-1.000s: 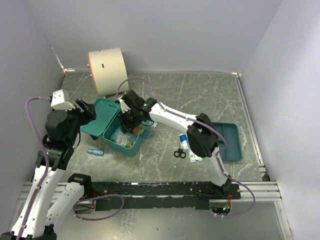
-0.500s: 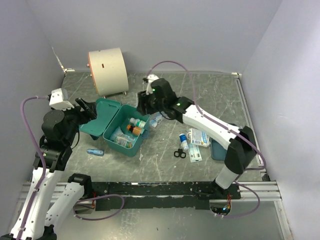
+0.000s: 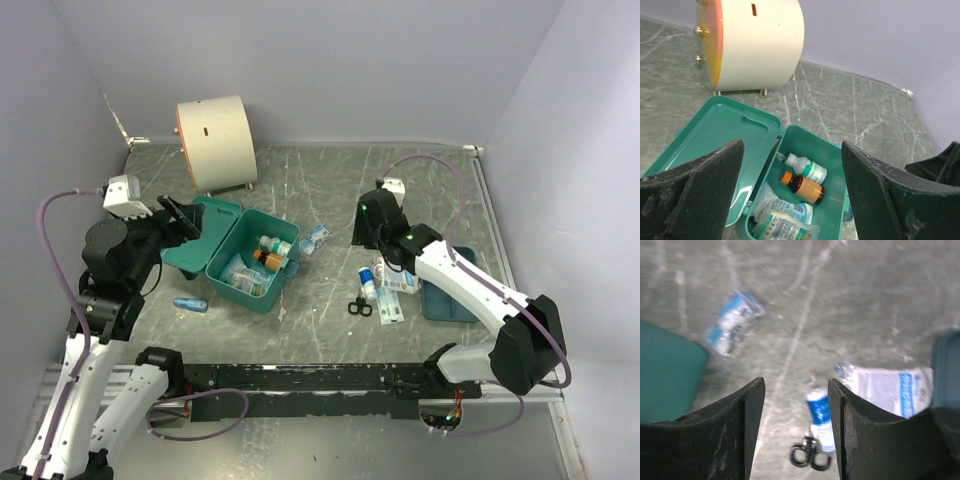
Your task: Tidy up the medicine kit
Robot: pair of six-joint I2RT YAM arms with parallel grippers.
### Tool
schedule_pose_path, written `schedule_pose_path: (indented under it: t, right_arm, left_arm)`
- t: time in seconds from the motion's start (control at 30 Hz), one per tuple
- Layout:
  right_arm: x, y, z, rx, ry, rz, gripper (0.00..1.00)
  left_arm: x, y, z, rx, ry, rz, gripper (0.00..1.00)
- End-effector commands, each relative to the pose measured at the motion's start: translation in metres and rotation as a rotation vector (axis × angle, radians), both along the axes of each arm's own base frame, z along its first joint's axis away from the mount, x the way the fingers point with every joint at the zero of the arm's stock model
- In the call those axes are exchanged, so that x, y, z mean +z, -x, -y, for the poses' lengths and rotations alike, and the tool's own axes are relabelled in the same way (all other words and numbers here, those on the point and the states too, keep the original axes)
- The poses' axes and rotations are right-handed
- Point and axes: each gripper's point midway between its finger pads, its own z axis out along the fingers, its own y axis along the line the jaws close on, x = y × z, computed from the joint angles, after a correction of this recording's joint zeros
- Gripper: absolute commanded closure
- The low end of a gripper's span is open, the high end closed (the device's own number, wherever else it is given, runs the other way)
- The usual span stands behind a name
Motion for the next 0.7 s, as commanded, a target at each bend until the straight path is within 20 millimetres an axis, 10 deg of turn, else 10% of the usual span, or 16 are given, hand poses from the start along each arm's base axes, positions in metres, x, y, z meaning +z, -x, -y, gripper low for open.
schedule_pose_path:
  t: [0.0,0.3,0.67]
  right_arm:
    - [-0.032,0.02,0.044,-0.138,0.11,-0.081,0.46]
    - [-0.087,0.059,0.074,-0.11,0.303,-0.295,0.49]
    - [-0.107,0.056,0.078,-0.128,0.391,-0.364,0.64]
  left_arm:
    - [0.007,-0.001,0.016,-0.081,0.034,0.019,0.1]
    - [0.0,-0.004,0.027,-0.13,0.06,0.006,0.11]
    - [-0.007,-0.005,0.026,-0.121,0.063,-0.007,0.12]
